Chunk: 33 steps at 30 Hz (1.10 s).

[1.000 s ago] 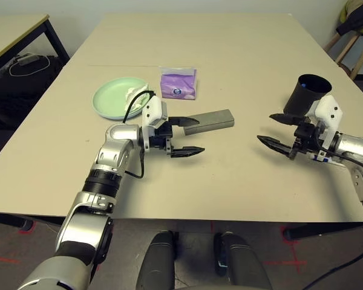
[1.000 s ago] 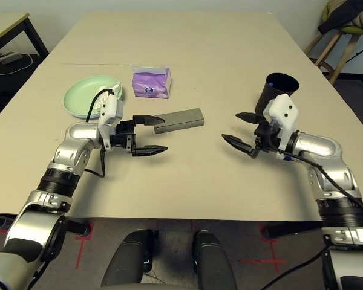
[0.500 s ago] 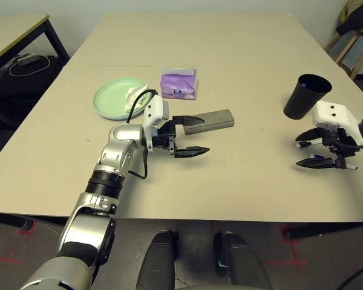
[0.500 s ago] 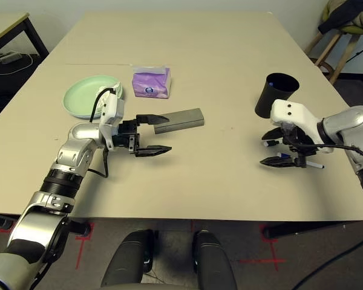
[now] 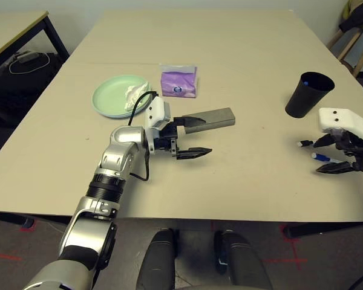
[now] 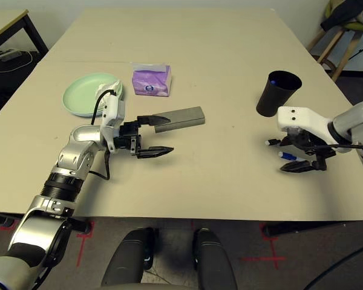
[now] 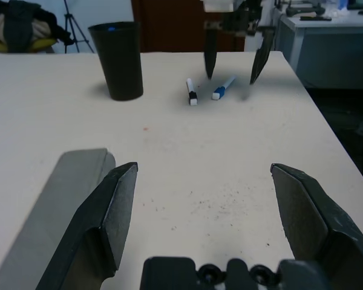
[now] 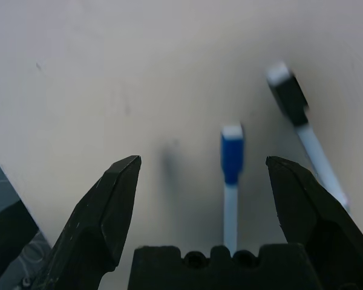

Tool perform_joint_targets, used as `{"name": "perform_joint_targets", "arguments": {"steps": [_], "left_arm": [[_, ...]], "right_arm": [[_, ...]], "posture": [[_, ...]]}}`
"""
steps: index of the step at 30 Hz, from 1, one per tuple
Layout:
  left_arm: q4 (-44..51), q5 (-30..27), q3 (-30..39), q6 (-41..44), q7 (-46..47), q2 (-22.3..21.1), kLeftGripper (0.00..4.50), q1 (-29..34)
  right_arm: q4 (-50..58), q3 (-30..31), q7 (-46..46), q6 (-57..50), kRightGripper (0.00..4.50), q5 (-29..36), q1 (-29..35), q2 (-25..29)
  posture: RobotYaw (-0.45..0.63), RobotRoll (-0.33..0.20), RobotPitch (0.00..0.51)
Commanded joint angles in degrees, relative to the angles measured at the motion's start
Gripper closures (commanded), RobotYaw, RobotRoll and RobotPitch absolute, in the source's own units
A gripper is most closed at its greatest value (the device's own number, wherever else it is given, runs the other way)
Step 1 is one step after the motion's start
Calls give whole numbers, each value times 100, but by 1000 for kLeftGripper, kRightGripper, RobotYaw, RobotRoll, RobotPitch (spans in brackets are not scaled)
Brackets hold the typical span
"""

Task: Organize and tidy the items on the table.

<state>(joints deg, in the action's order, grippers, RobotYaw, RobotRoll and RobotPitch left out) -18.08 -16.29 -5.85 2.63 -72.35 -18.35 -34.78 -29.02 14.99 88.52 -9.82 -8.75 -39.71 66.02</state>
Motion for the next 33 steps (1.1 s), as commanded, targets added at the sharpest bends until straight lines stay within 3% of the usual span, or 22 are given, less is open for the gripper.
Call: {"name": "perform_joint_targets", "arguments": {"steps": [1, 14, 33], "left_arm": [[267, -81, -111, 56, 76, 46, 44, 167], [362, -126, -85, 113, 219, 20, 44, 145], [648, -203, -118, 211, 225, -136, 44, 199]], "right_arm": [[199, 47, 180, -172, 0, -167, -90, 166], [-135, 466, 356, -39, 0, -798, -530, -216], [-750, 521, 122, 350, 0, -1102, -588, -555]], "posture": [[110, 0, 218], [138, 0, 227], [152, 0, 233]]}}
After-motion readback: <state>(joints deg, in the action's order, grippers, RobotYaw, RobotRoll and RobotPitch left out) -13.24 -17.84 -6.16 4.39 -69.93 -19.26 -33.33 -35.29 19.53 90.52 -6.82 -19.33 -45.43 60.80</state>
